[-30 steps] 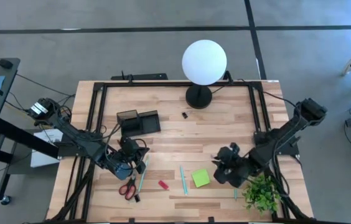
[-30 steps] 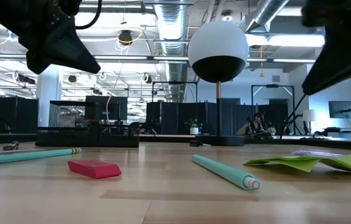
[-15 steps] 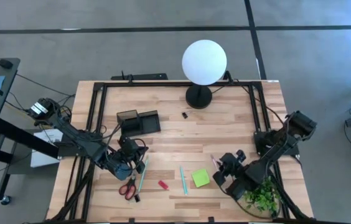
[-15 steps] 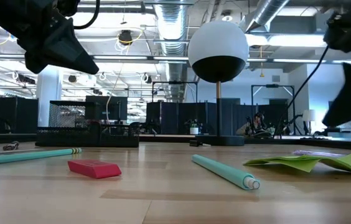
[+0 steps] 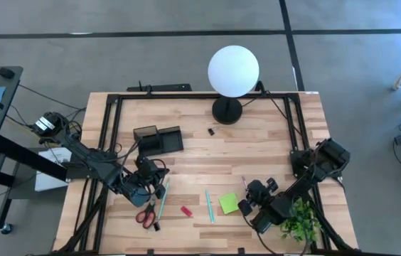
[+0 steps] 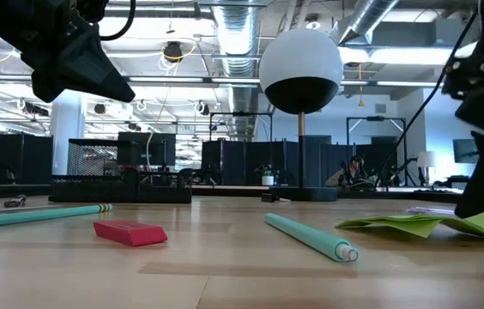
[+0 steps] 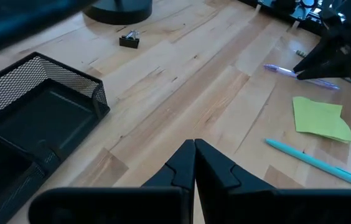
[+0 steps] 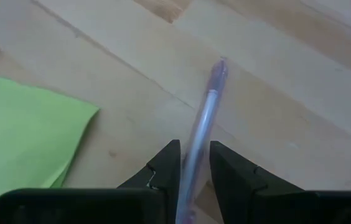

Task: Pick and place office supplies into organizer
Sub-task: Put the purple pen into the black desk organizer

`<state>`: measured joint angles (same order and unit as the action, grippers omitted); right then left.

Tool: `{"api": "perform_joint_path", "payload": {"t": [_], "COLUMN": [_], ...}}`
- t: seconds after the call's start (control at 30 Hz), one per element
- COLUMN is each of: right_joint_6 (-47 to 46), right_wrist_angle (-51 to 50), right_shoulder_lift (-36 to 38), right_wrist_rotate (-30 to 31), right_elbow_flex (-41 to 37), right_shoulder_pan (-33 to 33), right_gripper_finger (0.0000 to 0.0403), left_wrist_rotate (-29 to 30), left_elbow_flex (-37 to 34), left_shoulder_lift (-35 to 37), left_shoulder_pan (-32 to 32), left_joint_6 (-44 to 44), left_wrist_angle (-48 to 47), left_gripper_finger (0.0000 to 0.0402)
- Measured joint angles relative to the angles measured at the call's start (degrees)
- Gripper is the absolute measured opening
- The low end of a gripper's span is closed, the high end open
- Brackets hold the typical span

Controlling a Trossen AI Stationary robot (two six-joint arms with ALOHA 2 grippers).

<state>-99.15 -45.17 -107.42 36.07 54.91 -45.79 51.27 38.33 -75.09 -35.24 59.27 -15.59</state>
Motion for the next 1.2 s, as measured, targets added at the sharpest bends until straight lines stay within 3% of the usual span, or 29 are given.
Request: {"api": "perform_joint_path", "payload": {"t": [0.3, 0.5, 0.63, 0.87, 1.2], "right_joint_6": [-2.8, -12.0, -11.3, -10.7, -9.5], "right_wrist_angle": [2.7, 1.6, 1.7, 3.5, 4.6], "right_shoulder_lift": [-4.7, -6.2, -6.9, -10.3, -9.9], "right_wrist_rotate": [2.0, 6.9, 5.9, 12.0, 12.2], "right_elbow_flex": [0.3, 0.1, 0.2, 0.0, -0.2], "right_shoulder_pan": [0.6, -0.8, -0.4, -1.4, -1.8], "right_gripper_finger": [0.0081, 0.0081, 0.008, 0.0052, 0.003], "left_wrist_rotate": [0.0, 0.0, -1.1, -1.3, -1.5], "left_elbow_flex": [0.0, 0.0, 0.0, 0.0, 0.0], "left_shoulder_lift": [0.0, 0.0, 0.0, 0.0, 0.0], "left_shoulder_pan": [0.0, 0.0, 0.0, 0.0, 0.0], "left_joint_6": [0.0, 0.0, 0.5, 1.6, 2.0], "left_wrist_angle": [0.1, 0.1, 0.1, 0.1, 0.1], "left_gripper_finger": [0.0, 0.0, 0.0, 0.0, 0.0]}}
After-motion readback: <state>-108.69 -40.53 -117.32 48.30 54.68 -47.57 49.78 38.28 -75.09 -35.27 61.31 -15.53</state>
